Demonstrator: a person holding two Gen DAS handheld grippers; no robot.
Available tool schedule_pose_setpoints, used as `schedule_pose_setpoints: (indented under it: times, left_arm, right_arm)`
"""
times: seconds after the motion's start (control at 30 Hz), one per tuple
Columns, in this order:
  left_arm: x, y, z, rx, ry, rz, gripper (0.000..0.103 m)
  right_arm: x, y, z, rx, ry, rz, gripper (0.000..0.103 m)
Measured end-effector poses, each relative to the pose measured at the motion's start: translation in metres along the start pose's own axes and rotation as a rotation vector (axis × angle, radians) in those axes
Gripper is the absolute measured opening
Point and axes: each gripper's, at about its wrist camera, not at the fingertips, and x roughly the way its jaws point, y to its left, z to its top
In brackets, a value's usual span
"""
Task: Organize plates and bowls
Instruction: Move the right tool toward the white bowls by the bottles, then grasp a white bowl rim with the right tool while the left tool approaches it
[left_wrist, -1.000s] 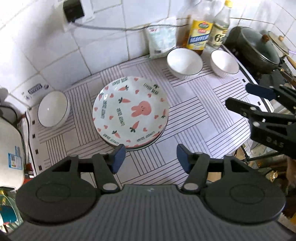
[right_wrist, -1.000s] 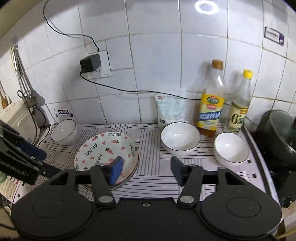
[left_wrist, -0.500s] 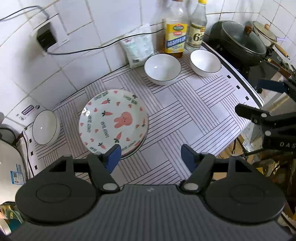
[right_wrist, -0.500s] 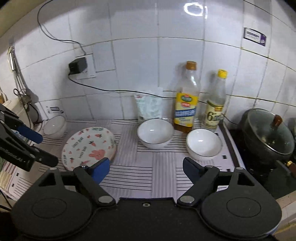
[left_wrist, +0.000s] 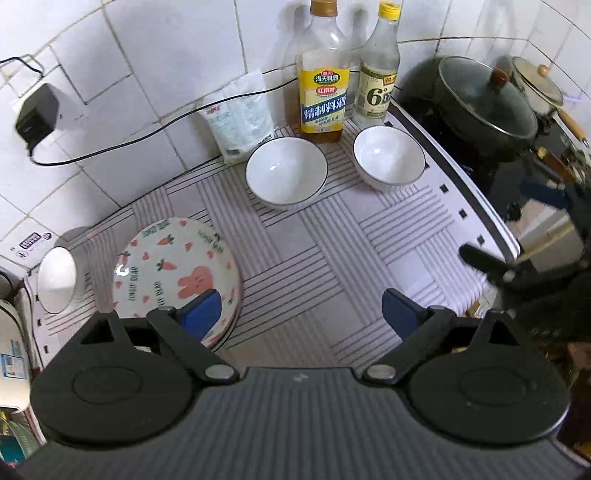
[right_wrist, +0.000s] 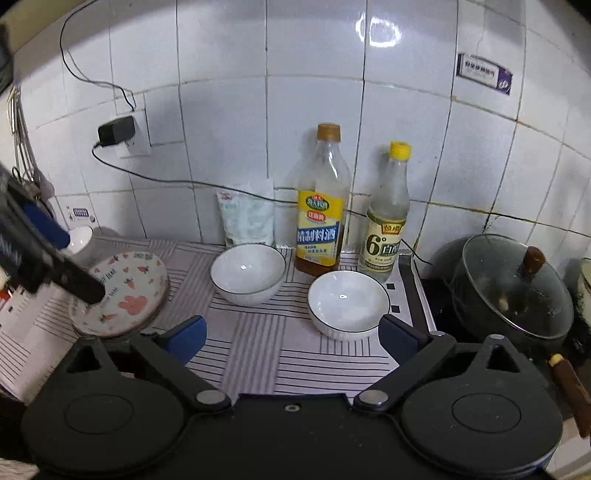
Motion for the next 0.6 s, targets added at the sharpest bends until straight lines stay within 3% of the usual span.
schedule_pose_setpoints:
  times: [0.23, 0.37, 0.6]
  left_arm:
    - [0.050, -0.019, 0.030, -0.089, 0.032, -0.046, 0.095]
    - [0.080, -0.033, 0.043, -0.124, -0.004, -0.075, 0.094]
    - [0.132, -0.047, 0.065, -0.257, -0.052, -0.131, 0.091]
  right_arm:
    - [0.068, -0.046, -0.027, 0.027, -0.019, 0.002, 0.101]
    - [0.113, -0.068, -0.046, 0.071, 0.002, -0.019, 0.101]
    - [0.167, -0.067, -0.071, 0.034, 0.026, 0.035, 0.101]
